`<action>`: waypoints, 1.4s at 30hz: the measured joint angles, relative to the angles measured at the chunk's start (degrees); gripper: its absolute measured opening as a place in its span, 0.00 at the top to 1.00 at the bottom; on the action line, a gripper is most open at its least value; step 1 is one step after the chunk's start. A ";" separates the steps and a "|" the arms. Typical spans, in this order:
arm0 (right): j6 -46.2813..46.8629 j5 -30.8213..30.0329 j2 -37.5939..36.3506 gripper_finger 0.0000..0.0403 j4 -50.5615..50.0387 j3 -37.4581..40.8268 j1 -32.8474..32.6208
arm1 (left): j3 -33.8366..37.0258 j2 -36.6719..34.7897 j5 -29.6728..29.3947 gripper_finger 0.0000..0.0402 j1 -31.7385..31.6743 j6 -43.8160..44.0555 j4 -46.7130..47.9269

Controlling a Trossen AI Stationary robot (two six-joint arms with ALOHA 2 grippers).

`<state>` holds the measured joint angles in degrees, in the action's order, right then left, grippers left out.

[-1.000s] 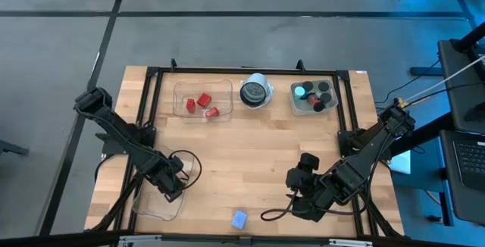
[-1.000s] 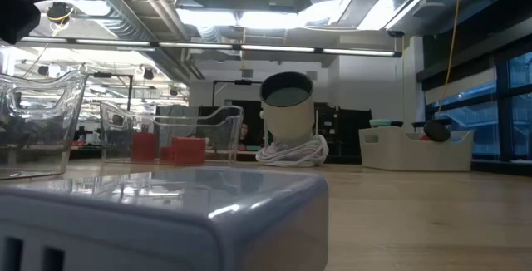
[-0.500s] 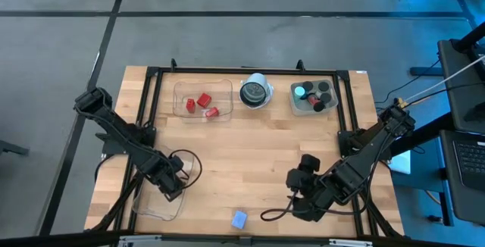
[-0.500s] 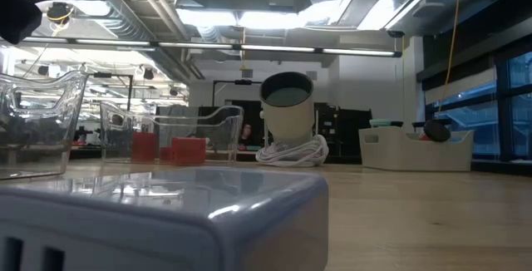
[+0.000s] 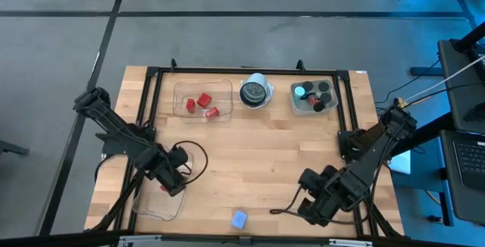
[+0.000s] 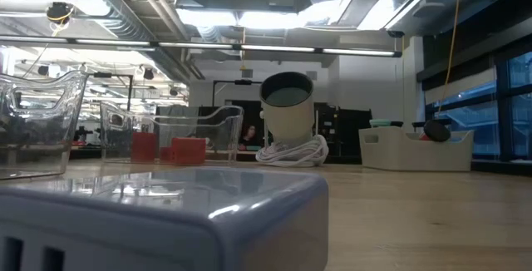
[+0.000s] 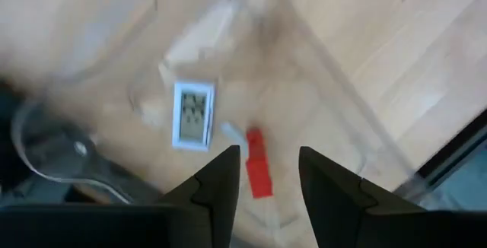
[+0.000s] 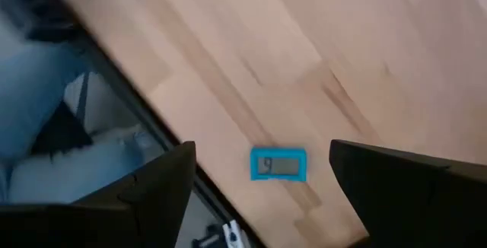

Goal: Pick & Place Office items
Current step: Put the blue digital clock into the bottom transparent bin

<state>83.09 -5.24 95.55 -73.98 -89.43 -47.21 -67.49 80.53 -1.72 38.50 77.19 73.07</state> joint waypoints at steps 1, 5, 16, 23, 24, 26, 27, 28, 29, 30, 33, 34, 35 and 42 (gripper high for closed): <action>3.72 -0.02 -0.02 0.24 -0.01 1.00 -0.68 | -1.21 0.00 -1.72 0.67 0.00 0.00 0.55; 19.69 0.16 0.00 0.24 0.02 5.99 -3.78 | -5.25 0.00 -9.59 0.67 0.00 -0.06 0.56; 53.18 8.88 0.00 0.24 12.31 15.40 -10.27 | -9.09 0.00 -32.25 0.67 -0.15 -21.22 0.46; 53.28 10.97 3.05 0.24 19.87 16.93 -4.99 | -9.09 0.00 -47.77 0.67 -0.46 -28.85 0.47; 53.52 12.10 3.60 0.24 20.16 16.89 -4.79 | -9.09 0.00 -48.94 0.67 -0.46 -29.94 0.49; 54.34 15.27 4.64 0.24 20.55 16.89 -4.73 | -9.09 0.00 -49.84 0.67 -0.50 -32.40 0.47; 54.56 16.76 5.21 0.24 21.05 16.89 -4.75 | -9.09 0.00 -49.75 0.67 -0.50 -33.39 0.49; 54.81 18.01 5.84 0.24 21.39 16.87 -4.75 | -9.09 0.00 -49.74 0.67 -0.50 -34.18 0.49; 55.02 18.77 6.52 0.24 21.53 16.87 -4.75 | -9.09 0.00 -49.75 0.67 -0.48 -34.79 0.49; 55.07 19.13 7.19 0.24 21.70 16.89 -4.74 | -9.09 0.00 -49.71 0.67 -0.48 -35.13 0.49; 55.10 19.22 8.99 0.24 22.05 16.87 -4.71 | -9.09 0.00 -49.65 0.67 -0.48 -35.19 0.49; 55.08 19.26 9.47 0.24 22.01 16.87 -4.71 | -9.09 0.00 -49.54 0.67 -0.48 -35.15 0.49; 55.08 19.27 9.92 0.24 22.08 16.87 -4.73 | -9.09 0.00 -49.23 0.67 -0.48 -35.12 0.49; 47.92 13.35 10.38 0.24 21.96 16.87 -6.34 | -9.09 0.00 -46.18 0.67 -0.48 -33.63 0.49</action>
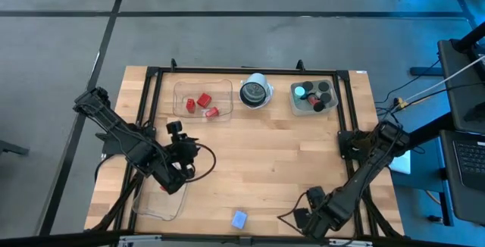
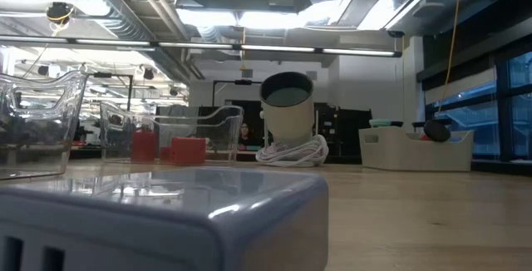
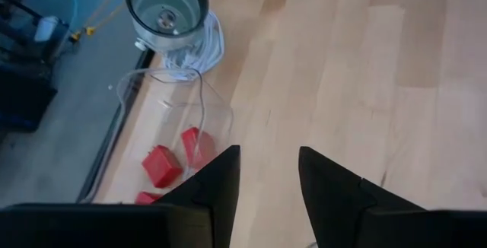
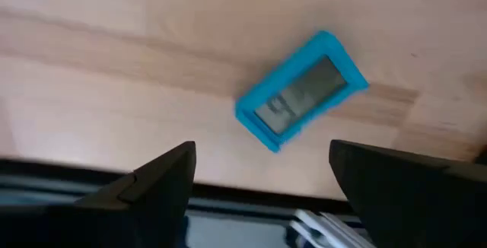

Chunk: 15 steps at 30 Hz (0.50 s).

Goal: Pick & Place Office items
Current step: Put the blue digital clock into the bottom transparent bin

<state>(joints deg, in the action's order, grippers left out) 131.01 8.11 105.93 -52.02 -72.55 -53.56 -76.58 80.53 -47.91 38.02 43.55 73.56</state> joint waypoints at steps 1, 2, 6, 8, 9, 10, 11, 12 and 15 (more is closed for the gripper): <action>-0.28 0.22 0.00 0.24 -0.09 0.00 -0.37 | 0.00 0.00 0.57 0.68 0.00 0.46 0.00; 0.97 0.62 0.00 0.24 -0.36 0.00 -0.70 | 0.00 0.00 1.17 0.68 0.00 1.03 0.00; 5.78 0.85 0.00 0.24 -1.06 0.00 -1.52 | 0.00 0.00 1.66 0.68 0.00 3.79 -0.01; 6.23 -0.05 0.56 0.24 -1.08 -0.07 -1.64 | 0.00 0.00 1.68 0.68 0.00 5.05 -0.02; 6.42 -0.17 1.06 0.24 -1.08 -0.07 -1.61 | 0.00 0.00 1.70 0.68 0.00 5.28 -0.02; 6.47 -0.11 1.74 0.24 -1.06 -0.07 -1.40 | 0.00 0.00 1.72 0.68 0.00 5.35 -0.02; 6.60 0.13 2.53 0.24 -0.61 -0.07 -1.24 | 0.00 0.00 1.74 0.68 0.00 5.33 0.00; 6.63 0.23 3.25 0.24 0.03 -0.07 -1.18 | 0.02 0.00 1.71 0.68 0.05 5.35 -0.04; 6.98 0.27 5.05 0.24 1.28 -0.06 -1.14 | 0.02 0.00 1.47 0.67 0.13 4.13 -0.01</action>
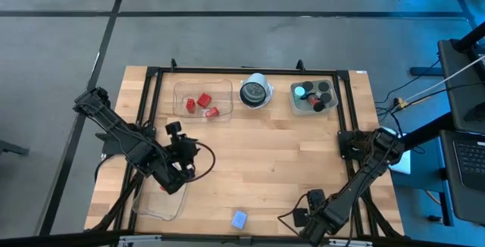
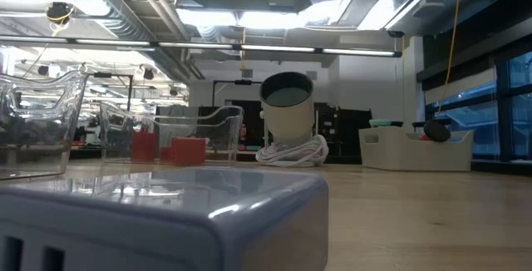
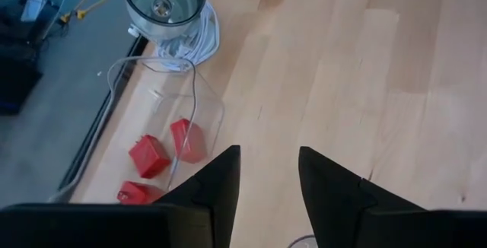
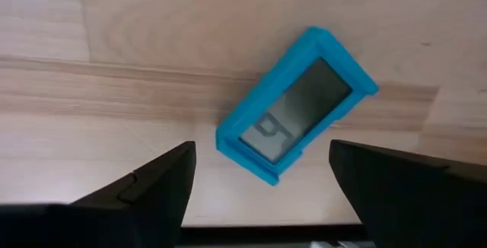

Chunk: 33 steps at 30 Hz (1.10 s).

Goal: Pick & Place Office items
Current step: Put the blue digital clock into the bottom transparent bin

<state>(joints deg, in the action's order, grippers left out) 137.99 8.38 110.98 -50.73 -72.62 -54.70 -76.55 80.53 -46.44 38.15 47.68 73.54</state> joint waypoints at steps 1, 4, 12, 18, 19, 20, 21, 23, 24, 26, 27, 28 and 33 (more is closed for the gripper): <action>0.18 0.03 0.36 0.24 0.38 0.02 0.00 | 0.00 0.00 0.00 0.67 0.00 -1.01 -0.01; 0.47 0.06 1.07 0.24 0.60 0.02 0.15 | 0.00 0.00 -0.11 0.68 -0.02 -3.06 -0.01; -0.83 -3.58 1.81 0.24 -1.32 -0.18 0.13 | 0.00 0.00 -0.55 0.68 0.00 -3.48 -0.01; -7.97 -13.04 1.98 0.24 -2.37 0.02 0.16 | 0.00 0.00 -0.57 0.68 0.00 -3.41 -0.01; -9.03 -14.56 2.03 0.24 -2.37 0.07 0.20 | 0.00 0.00 -0.57 0.68 0.00 -3.41 -0.01; -10.44 -16.00 2.05 0.24 -2.37 0.08 0.26 | 0.00 0.00 -0.55 0.68 0.00 -3.39 -0.01; -12.40 -17.61 2.05 0.24 -2.31 0.08 0.28 | 0.00 0.00 -0.51 0.68 0.00 -3.32 -0.01; -14.11 -18.68 2.05 0.24 -2.23 0.08 0.33 | 0.00 0.00 -0.25 0.68 0.00 -2.95 -0.01; -14.16 -18.49 2.05 0.24 -2.29 0.08 0.31 | 0.00 0.00 -0.23 0.68 0.00 -2.53 -0.03; -14.19 -16.23 2.05 0.24 -2.28 0.08 0.26 | 0.00 0.00 -0.16 0.68 0.00 -1.85 -0.03; -14.61 -15.07 2.05 0.24 -2.30 0.08 0.24 | 0.00 0.00 -0.15 0.68 0.00 -1.77 -0.02; -15.47 -13.75 2.05 0.24 -2.35 0.08 0.21 | 0.00 0.00 -0.15 0.68 0.00 -1.76 -0.02; -18.87 -11.58 1.96 0.24 -2.31 0.06 -0.73 | 0.00 0.00 -0.15 0.68 -0.07 -1.07 -0.03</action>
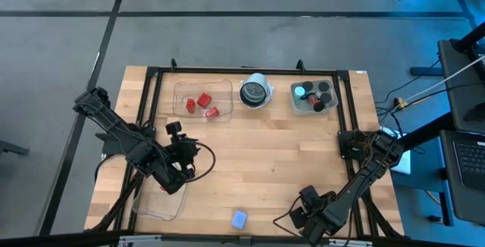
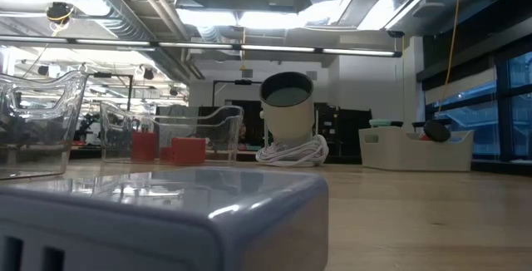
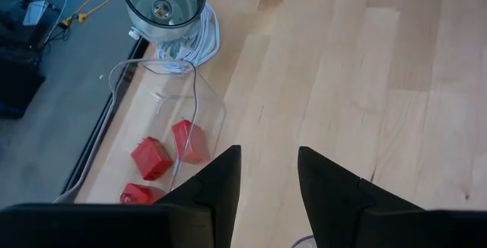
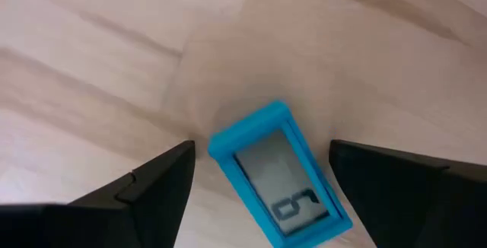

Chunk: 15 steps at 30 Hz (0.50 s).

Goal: Pick & Place Office items
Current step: Put the blue digital clock into the bottom transparent bin

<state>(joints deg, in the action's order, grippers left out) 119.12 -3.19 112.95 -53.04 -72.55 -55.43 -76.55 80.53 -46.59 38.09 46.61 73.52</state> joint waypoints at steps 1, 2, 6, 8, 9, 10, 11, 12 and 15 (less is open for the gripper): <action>-0.93 0.17 0.00 0.24 0.04 -0.02 -0.13 | 0.00 0.00 0.00 0.68 0.00 0.25 0.00; -1.55 0.73 -0.02 0.24 0.06 -0.04 -0.19 | 0.00 0.00 -0.01 0.68 0.00 0.61 -0.01; -4.13 1.81 -0.04 0.25 0.12 -0.07 -0.19 | 0.00 0.00 0.00 0.68 0.00 0.85 -0.02; -4.98 2.11 -0.04 0.27 0.24 -0.09 -0.19 | 0.00 0.00 -0.01 0.68 0.00 0.85 -0.02; -5.58 2.15 -0.04 0.29 0.35 -0.09 -0.19 | 0.00 0.00 -0.02 0.68 0.00 0.85 -0.02; -5.75 2.17 -0.04 0.32 0.43 -0.09 -0.19 | 0.00 0.00 -0.07 0.68 0.00 0.85 -0.05; -5.82 2.18 -0.04 0.35 0.57 -0.09 -0.19 | 0.00 0.00 -0.27 0.68 0.00 0.85 -0.19; -5.89 2.23 -0.04 0.38 0.65 -0.10 -0.16 | 0.00 0.00 -0.51 0.68 0.00 0.85 -0.43; -6.51 2.79 -0.04 0.50 0.99 -0.11 0.03 | 0.00 0.00 -1.94 0.68 0.00 0.83 -1.40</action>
<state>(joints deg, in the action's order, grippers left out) 112.60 -0.40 112.90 -52.05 -72.67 -55.40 -76.55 80.53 -48.52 38.09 47.44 72.12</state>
